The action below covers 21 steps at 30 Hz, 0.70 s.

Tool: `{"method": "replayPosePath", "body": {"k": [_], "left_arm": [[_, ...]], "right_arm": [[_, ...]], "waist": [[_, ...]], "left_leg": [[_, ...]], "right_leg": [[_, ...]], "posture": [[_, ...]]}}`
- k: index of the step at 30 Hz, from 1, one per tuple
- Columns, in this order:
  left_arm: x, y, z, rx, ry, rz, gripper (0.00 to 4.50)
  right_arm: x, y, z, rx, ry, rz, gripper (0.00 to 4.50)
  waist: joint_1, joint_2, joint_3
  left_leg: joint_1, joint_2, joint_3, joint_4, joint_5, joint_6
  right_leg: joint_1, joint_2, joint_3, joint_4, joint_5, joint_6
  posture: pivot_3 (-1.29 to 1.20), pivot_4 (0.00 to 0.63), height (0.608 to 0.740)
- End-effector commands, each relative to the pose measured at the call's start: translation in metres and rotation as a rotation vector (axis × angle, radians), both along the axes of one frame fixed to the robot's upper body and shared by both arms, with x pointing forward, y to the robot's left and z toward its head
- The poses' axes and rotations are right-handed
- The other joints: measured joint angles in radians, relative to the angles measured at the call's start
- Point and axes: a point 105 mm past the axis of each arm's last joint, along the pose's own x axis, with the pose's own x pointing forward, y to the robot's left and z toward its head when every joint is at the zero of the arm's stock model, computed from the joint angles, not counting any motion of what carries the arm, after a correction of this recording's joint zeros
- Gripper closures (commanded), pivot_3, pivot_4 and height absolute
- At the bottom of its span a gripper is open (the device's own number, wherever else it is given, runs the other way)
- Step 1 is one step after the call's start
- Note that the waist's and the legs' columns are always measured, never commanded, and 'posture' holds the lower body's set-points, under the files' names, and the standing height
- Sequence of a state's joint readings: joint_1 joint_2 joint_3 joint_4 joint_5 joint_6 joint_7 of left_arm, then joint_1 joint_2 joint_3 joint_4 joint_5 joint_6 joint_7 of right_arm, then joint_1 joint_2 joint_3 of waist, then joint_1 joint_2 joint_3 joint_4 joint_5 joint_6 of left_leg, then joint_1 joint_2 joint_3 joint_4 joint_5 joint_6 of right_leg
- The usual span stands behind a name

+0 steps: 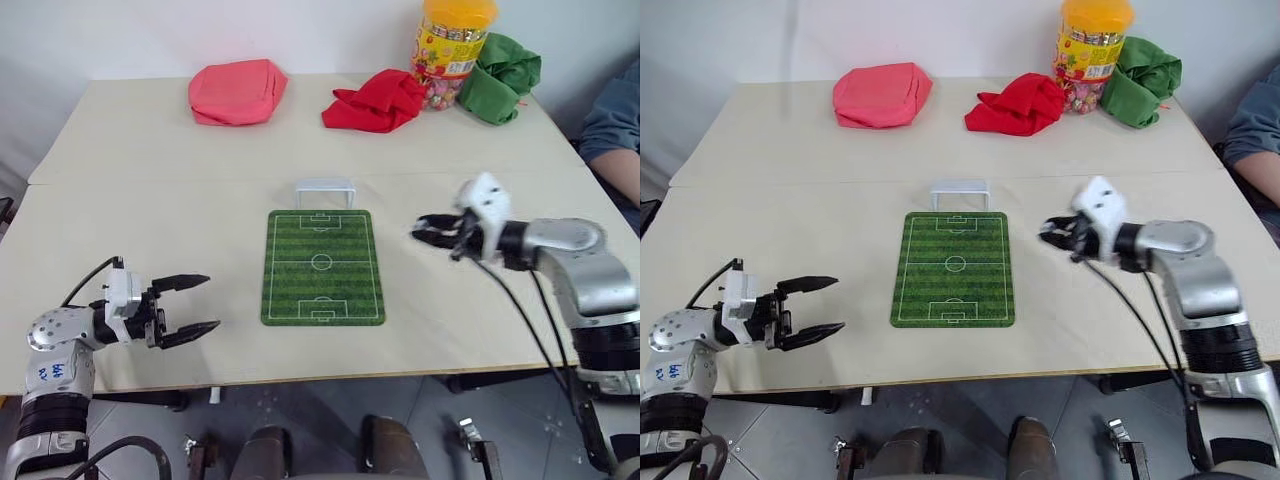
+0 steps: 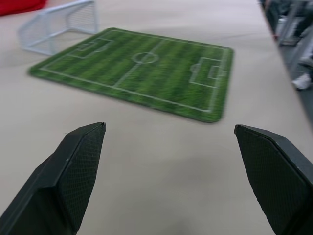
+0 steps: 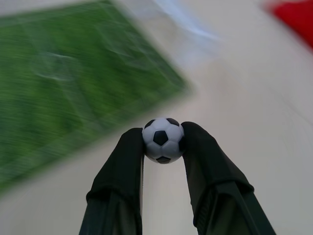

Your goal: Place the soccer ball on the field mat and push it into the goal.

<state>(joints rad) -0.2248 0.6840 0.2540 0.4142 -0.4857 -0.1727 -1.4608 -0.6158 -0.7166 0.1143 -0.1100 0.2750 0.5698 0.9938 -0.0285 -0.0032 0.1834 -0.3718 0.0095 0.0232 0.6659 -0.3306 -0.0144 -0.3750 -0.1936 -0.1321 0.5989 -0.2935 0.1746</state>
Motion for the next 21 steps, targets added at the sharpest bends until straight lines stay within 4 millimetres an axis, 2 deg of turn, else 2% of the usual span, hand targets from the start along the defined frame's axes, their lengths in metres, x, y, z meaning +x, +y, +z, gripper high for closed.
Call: {"method": "replayPosePath", "body": {"k": [1,3,5,7,13,21], "left_arm": [[-0.008,-0.006,0.004,-0.005,-0.009,-0.071,0.00],[-0.008,-0.010,0.005,-0.009,-0.015,-0.094,0.00],[-0.007,-0.012,0.008,-0.016,-0.042,-0.106,0.00],[-0.006,-0.011,0.011,-0.025,-0.055,-0.105,0.00],[-0.008,-0.009,0.023,-0.100,-0.086,-0.096,0.00],[-0.028,0.005,0.012,-0.060,-0.038,-0.112,0.00]], "right_arm": [[-0.023,0.040,0.007,0.005,0.024,0.157,3.66],[-0.032,0.054,0.001,-0.033,0.040,0.230,3.66],[-0.041,0.078,-0.013,-0.109,0.041,0.333,3.66],[-0.042,0.093,-0.025,-0.155,0.052,0.381,3.66],[-0.047,0.110,-0.043,-0.231,0.069,0.489,3.66],[-0.039,0.102,-0.058,-0.290,0.080,0.502,3.66]], "waist": [[0.003,0.000,0.000],[0.008,0.000,0.000],[0.009,0.000,0.000],[0.002,0.000,0.000],[0.000,0.000,0.000],[-0.003,0.000,0.000]], "left_leg": [[0.000,0.000,0.000,0.000,0.000,0.000],[-0.001,0.000,0.000,0.001,0.000,0.000],[-0.001,-0.001,0.000,0.001,0.000,0.000],[-0.001,0.000,0.000,0.001,0.000,0.000],[-0.001,0.000,0.000,0.001,0.000,0.000],[0.000,0.001,0.000,0.001,0.000,-0.001]], "right_leg": [[0.000,0.000,0.000,0.000,0.000,0.000],[0.000,0.000,0.000,0.000,0.000,0.000],[0.000,0.000,0.000,0.000,0.000,0.000],[0.000,0.000,0.000,0.000,0.000,0.000],[-0.001,0.000,0.000,0.000,0.000,0.000],[-0.001,0.001,0.000,0.000,0.000,-0.001]], "posture": [[0.00,0.150,0.740],[0.00,0.150,0.740],[0.00,0.150,0.740],[0.00,0.150,0.740],[0.00,0.150,0.740],[0.00,0.150,0.740]]}}
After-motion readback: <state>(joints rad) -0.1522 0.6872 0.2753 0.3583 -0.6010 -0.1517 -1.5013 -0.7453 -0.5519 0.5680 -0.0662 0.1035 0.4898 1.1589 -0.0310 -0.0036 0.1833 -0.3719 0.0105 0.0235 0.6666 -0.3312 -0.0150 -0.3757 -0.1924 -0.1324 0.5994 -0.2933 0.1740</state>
